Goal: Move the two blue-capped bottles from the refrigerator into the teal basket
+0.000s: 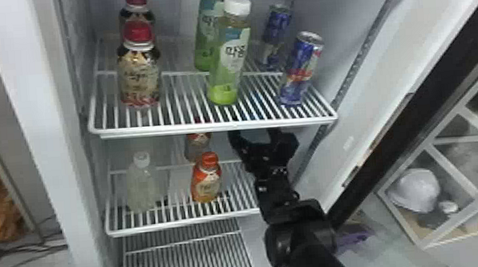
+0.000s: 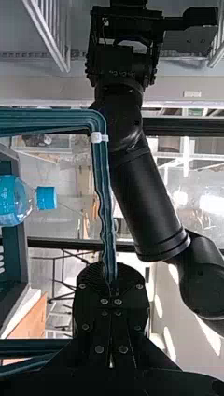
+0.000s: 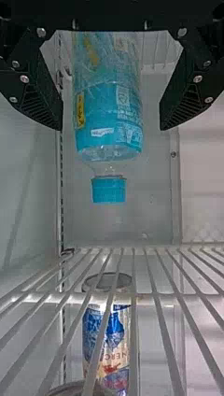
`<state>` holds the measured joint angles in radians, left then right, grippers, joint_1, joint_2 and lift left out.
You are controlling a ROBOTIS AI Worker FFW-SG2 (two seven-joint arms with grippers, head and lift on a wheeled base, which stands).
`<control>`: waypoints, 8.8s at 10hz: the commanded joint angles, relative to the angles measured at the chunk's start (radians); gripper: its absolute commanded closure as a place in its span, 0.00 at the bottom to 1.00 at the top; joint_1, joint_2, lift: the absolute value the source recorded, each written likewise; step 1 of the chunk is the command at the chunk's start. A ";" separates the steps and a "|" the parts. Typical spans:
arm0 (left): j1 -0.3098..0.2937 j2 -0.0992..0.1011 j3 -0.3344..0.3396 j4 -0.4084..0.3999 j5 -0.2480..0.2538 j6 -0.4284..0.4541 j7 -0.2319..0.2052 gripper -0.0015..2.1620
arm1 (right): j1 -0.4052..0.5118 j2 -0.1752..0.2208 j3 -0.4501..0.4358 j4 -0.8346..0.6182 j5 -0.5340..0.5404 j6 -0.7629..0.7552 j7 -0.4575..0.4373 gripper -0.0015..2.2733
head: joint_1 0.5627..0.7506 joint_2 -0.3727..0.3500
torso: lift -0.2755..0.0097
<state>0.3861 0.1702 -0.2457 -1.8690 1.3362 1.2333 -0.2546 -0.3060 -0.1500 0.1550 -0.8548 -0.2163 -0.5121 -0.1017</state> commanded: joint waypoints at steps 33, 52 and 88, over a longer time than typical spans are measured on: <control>0.024 0.008 0.010 0.002 0.009 -0.006 -0.005 0.54 | 0.770 -0.023 -0.164 -1.004 -0.087 0.237 0.166 0.28 | 0.70 0.03 | 0.49; 0.029 0.008 0.013 0.002 0.006 -0.001 -0.008 0.54 | 1.361 0.058 -0.410 -1.748 -0.094 0.765 0.415 0.28 | 0.70 0.03 | 0.49; 0.026 0.005 0.011 0.000 0.001 0.001 -0.009 0.54 | 1.023 0.135 -0.425 -1.284 -0.008 0.441 0.556 0.13 | 0.70 0.03 | 0.49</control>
<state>0.4135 0.1748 -0.2347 -1.8668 1.3387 1.2345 -0.2638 0.7254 -0.0153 -0.2760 -2.1520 -0.2255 -0.0563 0.4516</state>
